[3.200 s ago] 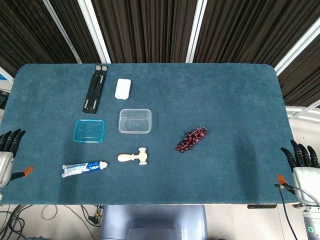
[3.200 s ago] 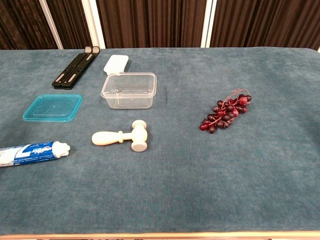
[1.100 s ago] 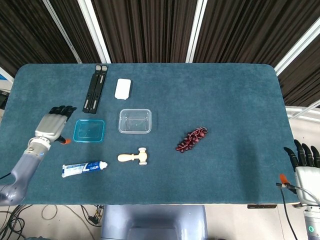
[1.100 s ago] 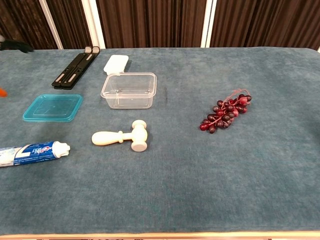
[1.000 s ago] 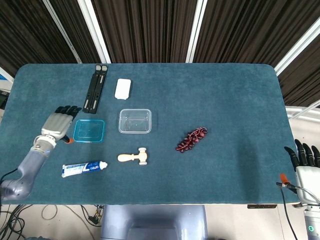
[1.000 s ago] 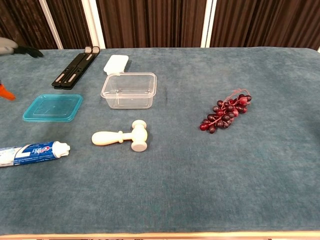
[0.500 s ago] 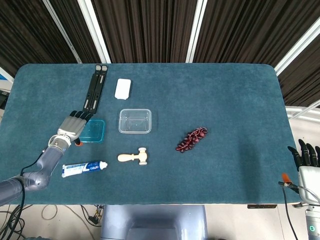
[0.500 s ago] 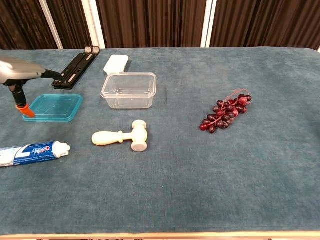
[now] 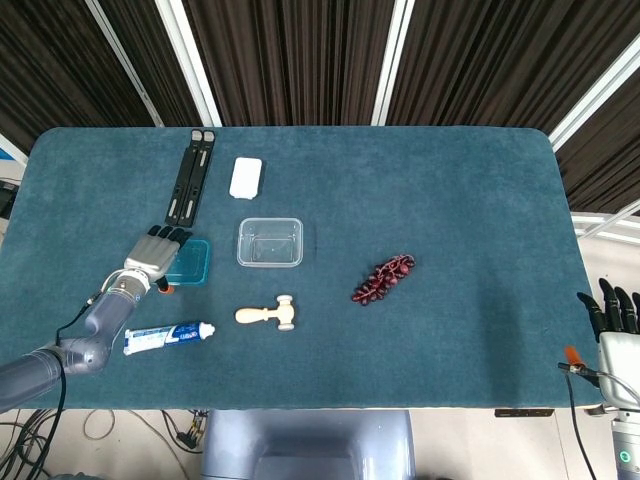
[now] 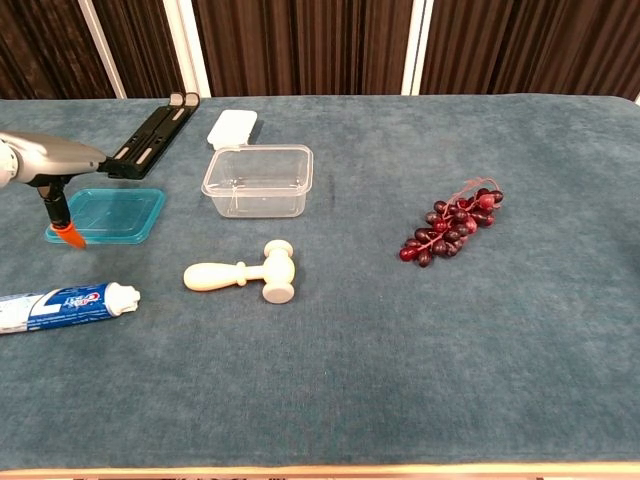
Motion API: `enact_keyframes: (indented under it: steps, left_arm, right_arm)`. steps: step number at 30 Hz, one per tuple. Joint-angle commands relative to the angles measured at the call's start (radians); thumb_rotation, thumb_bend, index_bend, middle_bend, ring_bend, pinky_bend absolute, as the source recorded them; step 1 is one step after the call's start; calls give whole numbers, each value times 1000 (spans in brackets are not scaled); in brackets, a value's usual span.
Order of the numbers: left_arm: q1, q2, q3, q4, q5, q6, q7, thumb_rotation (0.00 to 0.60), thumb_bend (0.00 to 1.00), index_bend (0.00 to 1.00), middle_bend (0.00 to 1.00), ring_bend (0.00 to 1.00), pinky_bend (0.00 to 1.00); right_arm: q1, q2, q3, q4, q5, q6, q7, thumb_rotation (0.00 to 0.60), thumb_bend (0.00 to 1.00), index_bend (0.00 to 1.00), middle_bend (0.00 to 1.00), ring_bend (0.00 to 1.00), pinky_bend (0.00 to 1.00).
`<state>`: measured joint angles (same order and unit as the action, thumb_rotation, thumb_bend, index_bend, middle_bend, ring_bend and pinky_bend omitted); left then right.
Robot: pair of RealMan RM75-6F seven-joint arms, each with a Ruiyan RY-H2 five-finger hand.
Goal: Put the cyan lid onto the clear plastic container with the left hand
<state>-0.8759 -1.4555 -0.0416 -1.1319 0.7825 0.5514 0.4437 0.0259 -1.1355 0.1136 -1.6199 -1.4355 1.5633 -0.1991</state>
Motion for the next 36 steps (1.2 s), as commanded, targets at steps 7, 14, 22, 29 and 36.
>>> enact_keyframes:
  steps: [7, 14, 22, 29, 36]
  left_arm:
    - [7, -25, -5, 45, 68, -17, -82, 600, 129, 0, 67, 0, 49]
    - [6, -33, -4, 64, 102, -27, -116, 600, 129, 0, 70, 0, 49]
    - [2, -41, 3, 83, 118, -38, -133, 600, 129, 0, 75, 0, 50]
    - [0, -45, 12, 93, 116, -41, -135, 600, 131, 0, 107, 0, 50]
    - [0, -46, 15, 99, 112, -35, -135, 600, 148, 0, 198, 0, 50]
  right_arm:
    - [0, -1, 1, 0, 4, -2, -2, 600, 291, 184, 40, 31, 0]
    - [0, -2, 3, -1, 7, 0, -5, 600, 291, 185, 40, 31, 0]
    - [-1, -3, 4, -3, 11, -1, -4, 600, 291, 185, 40, 31, 0]
    - [-1, -3, 6, -2, 12, 1, -5, 600, 291, 184, 40, 31, 0]
    - [-2, -5, 8, -3, 16, 2, -7, 600, 292, 184, 40, 31, 0]
